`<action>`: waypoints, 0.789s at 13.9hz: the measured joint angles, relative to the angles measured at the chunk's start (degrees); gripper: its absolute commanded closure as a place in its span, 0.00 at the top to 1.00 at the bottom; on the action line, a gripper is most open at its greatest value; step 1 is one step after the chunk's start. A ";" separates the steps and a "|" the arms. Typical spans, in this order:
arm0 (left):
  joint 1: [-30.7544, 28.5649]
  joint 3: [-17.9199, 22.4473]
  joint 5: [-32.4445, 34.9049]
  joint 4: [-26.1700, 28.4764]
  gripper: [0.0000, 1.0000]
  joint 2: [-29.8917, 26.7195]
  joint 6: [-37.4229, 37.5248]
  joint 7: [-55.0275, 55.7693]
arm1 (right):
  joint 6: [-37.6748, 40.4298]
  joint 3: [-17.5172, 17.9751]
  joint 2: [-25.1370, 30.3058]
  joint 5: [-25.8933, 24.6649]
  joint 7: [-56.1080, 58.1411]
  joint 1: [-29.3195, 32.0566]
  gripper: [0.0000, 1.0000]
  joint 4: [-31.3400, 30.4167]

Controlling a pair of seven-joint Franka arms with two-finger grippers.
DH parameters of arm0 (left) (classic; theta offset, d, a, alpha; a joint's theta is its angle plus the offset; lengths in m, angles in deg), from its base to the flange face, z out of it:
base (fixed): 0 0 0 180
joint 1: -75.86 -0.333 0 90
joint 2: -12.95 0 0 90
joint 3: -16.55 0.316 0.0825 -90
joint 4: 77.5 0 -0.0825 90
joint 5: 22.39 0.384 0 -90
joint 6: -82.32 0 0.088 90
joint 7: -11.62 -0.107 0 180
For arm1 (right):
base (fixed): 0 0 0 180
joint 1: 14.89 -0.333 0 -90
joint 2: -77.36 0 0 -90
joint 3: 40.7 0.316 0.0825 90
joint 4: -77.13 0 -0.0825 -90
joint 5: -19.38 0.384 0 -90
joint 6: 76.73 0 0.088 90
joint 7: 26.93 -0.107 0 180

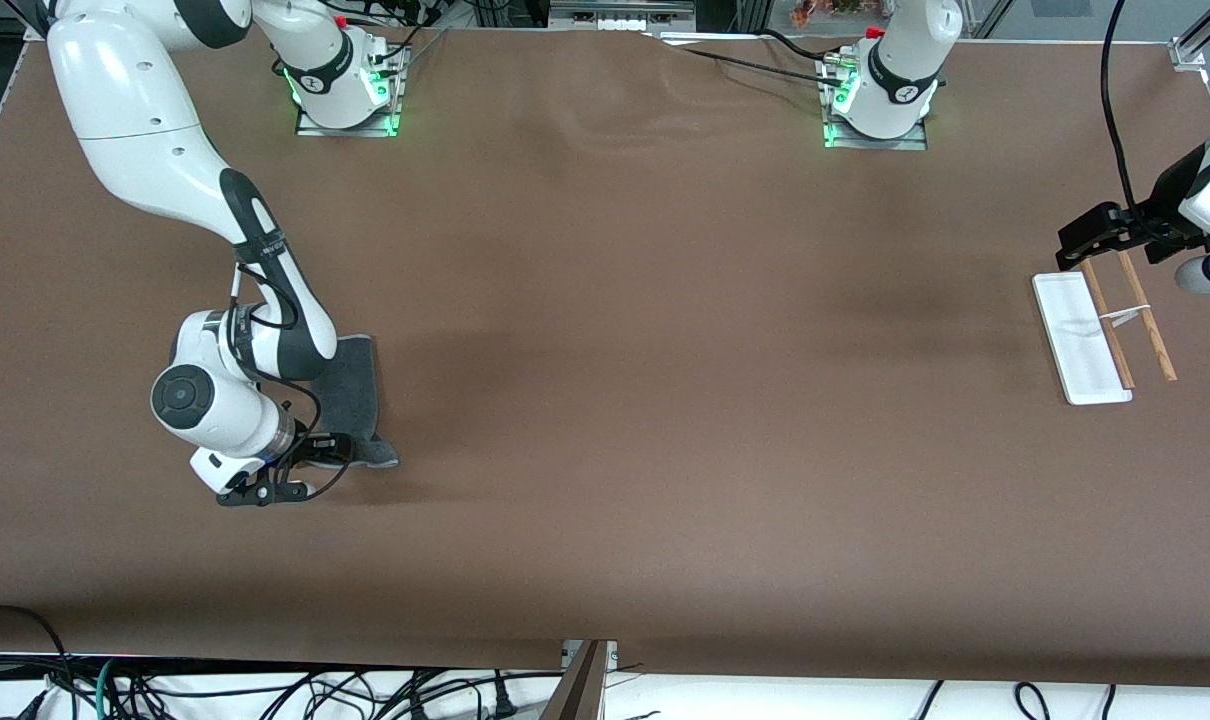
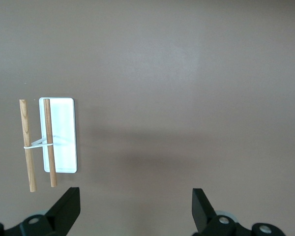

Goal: Pass towel and hang on rack
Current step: 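Reach the right gripper down to the grey towel and grasp its edge, then lift the towel with the right gripper and carry it toward the rack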

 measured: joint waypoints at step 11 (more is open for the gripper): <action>0.00 0.00 0.00 0.00 1.00 0.01 0.01 0.00 | -0.46 0.23 1.71 0.06 -0.27 -0.15 0.00 0.70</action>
